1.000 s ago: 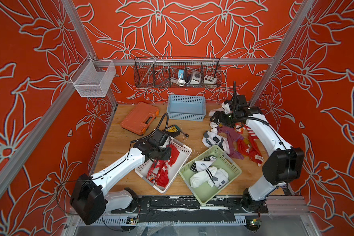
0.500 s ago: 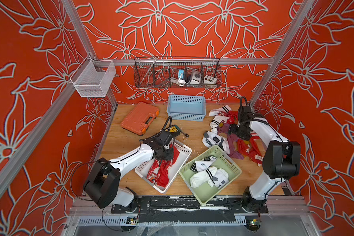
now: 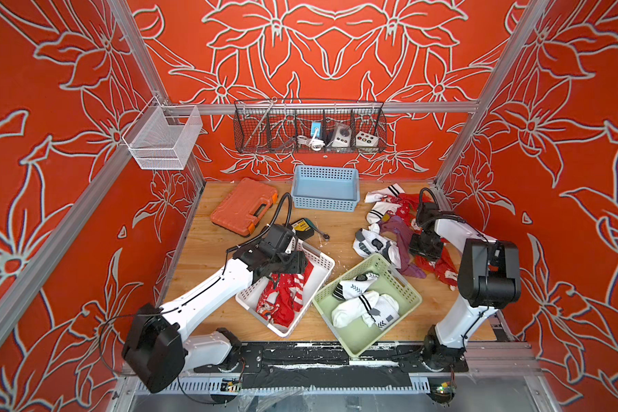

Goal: Sort the socks into the basket by color
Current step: Pick up the sock from the center of the board.

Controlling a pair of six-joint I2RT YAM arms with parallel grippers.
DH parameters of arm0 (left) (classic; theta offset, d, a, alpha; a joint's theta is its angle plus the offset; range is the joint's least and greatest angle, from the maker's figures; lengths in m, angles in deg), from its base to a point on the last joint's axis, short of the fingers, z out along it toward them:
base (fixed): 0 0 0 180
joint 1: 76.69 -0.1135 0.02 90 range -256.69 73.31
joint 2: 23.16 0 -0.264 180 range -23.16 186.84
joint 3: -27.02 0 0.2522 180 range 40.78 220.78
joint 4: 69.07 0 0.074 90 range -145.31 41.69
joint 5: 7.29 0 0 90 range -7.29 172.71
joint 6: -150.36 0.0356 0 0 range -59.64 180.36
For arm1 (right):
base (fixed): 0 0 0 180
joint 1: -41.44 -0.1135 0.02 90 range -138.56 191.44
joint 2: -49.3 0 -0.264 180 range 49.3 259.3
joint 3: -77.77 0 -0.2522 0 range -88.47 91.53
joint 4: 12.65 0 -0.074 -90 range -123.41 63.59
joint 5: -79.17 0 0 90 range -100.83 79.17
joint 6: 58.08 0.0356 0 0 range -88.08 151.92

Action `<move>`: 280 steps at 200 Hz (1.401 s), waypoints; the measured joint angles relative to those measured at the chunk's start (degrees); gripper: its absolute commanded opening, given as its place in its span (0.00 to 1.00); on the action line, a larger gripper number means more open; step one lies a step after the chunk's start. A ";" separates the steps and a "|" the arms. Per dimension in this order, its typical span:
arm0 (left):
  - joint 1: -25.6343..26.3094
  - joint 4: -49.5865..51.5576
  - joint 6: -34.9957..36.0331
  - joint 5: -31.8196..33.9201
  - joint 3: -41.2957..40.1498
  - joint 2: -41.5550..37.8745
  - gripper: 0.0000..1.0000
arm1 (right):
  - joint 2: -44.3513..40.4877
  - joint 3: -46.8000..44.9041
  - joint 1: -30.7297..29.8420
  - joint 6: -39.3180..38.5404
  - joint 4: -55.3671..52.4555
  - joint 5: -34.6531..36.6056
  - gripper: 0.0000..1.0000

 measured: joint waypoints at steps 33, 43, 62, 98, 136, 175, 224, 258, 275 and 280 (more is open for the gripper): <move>-0.28 0.52 1.07 0.09 3.50 -3.85 0.69 | -1.66 -1.09 0.00 0.17 1.42 -0.68 0.00; -0.28 0.44 1.49 -0.04 4.52 -4.02 0.69 | -2.97 -1.68 0.00 0.17 1.51 -1.22 0.00; -0.33 0.13 2.27 -1.01 6.25 -3.96 0.69 | -6.43 -2.45 -0.02 0.15 1.77 -2.58 0.00; -0.33 -2.60 3.39 -4.15 7.80 -2.75 0.70 | -14.69 -2.40 -0.61 -0.28 2.29 -6.99 0.00; 0.04 -7.02 4.35 -7.80 8.31 -0.07 0.71 | -20.70 0.48 -4.11 -1.03 2.29 -12.39 0.00; 2.54 -11.91 6.84 -9.94 10.88 3.54 0.71 | -24.46 4.79 -8.74 -1.99 2.99 -18.84 0.00; 6.47 -17.59 10.45 -11.87 14.23 8.13 0.72 | -25.73 6.95 -12.50 -0.42 6.05 -31.32 0.00; 8.13 -20.72 12.55 -12.59 15.74 11.06 0.73 | -25.64 8.83 -15.17 1.88 9.68 -40.65 0.00; 8.48 -21.79 13.29 -12.98 16.81 12.50 0.73 | -25.51 9.81 -16.17 3.10 11.52 -44.39 0.00; 8.55 -22.10 13.49 -13.11 17.20 12.98 0.73 | -25.51 9.92 -16.41 3.63 12.35 -45.59 0.00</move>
